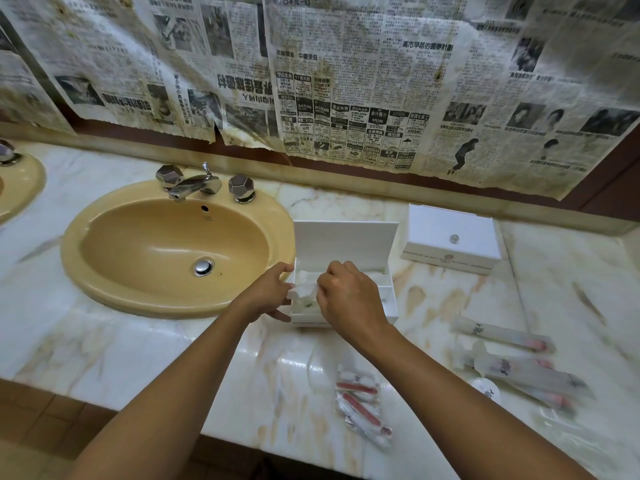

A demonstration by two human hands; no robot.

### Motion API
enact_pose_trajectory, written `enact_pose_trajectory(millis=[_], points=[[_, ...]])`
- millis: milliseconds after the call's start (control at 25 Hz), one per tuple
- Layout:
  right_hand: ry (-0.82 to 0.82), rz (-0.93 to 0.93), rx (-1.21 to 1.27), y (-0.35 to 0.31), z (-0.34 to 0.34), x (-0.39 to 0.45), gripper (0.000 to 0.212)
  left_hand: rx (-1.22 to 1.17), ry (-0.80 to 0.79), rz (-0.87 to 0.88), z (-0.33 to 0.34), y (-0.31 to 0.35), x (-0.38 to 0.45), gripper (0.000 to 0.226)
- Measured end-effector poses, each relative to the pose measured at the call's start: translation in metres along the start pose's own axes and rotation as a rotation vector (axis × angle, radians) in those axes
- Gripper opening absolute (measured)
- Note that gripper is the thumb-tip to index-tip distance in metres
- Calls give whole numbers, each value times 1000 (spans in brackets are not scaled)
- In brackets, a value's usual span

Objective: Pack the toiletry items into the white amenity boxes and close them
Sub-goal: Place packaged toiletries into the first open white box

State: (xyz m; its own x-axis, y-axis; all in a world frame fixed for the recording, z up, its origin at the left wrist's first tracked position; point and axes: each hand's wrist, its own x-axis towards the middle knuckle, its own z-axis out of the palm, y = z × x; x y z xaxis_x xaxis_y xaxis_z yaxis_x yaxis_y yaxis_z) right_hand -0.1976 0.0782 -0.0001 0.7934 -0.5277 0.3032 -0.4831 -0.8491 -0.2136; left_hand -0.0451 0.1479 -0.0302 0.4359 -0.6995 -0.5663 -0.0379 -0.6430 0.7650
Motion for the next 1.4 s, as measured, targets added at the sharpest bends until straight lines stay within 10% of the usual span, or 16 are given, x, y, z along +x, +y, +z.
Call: enact_pose_trajectory(millis=[600,1000,1400], points=[[-676,155,167,0,29,15,36,-33,-23,-28,-3,-4,3,37],[-600,104,202,-21,5,13,27,-28,-43,-27,-7,-7,6,36],[-816,135,274,-20,33,5,68,14,-26,-17,-5,-10,12,37]])
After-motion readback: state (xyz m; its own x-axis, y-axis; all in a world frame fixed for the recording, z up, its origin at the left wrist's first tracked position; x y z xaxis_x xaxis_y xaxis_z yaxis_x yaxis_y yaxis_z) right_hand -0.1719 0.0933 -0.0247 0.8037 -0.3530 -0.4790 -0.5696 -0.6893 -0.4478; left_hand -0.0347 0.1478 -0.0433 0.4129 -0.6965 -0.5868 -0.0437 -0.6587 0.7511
